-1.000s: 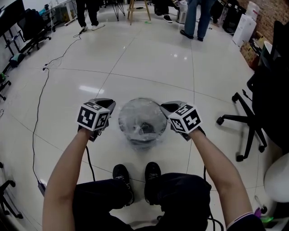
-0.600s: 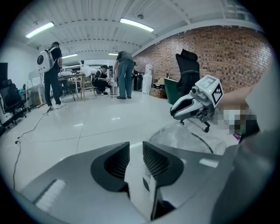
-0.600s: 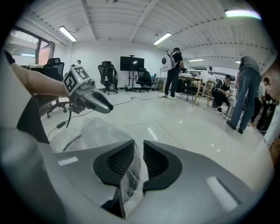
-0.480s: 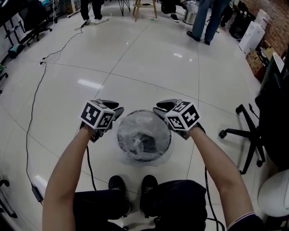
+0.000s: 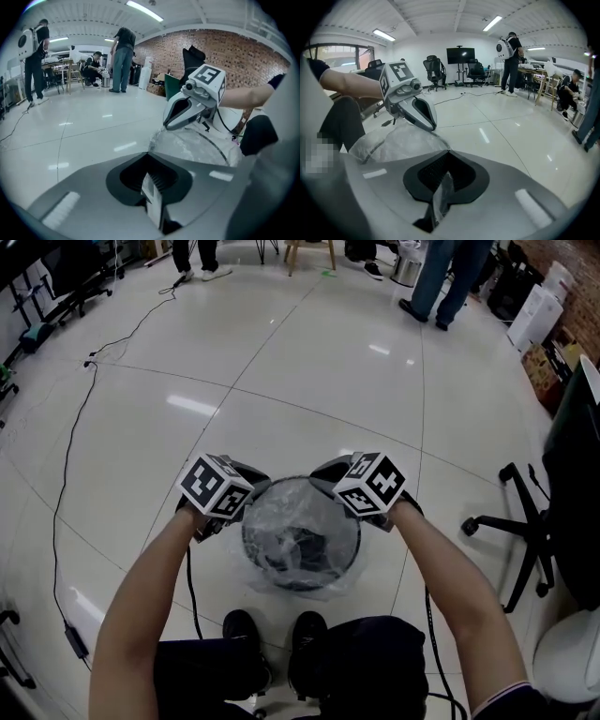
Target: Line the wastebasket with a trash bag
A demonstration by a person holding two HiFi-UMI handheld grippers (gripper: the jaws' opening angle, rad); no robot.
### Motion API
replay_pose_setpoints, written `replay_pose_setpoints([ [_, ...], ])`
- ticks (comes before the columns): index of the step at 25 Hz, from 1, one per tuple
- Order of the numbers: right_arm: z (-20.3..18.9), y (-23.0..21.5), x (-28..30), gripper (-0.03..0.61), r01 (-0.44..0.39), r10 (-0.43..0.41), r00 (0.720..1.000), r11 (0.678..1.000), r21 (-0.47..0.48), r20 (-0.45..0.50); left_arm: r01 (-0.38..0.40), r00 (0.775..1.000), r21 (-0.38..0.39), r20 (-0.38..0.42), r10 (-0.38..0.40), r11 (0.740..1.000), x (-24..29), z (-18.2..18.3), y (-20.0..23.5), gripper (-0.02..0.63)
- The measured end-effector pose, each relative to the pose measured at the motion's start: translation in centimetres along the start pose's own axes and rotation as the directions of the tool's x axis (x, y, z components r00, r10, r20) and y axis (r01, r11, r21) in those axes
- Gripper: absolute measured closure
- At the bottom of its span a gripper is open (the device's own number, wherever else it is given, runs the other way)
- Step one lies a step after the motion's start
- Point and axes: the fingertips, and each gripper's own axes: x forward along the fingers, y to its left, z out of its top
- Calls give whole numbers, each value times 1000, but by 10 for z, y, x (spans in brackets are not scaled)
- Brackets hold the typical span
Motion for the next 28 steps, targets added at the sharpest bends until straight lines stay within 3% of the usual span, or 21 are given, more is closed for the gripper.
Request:
replay_pose_setpoints([
  [15,-5,-28,10,575,26,-26,999,999,38,22,-79,996,58,-35,81,995,22,2,29,601],
  [28,-24,-48,29,575,-1,1,1000,997,75,5,-37,998,5,-60,37,999,51,-15,36,598],
])
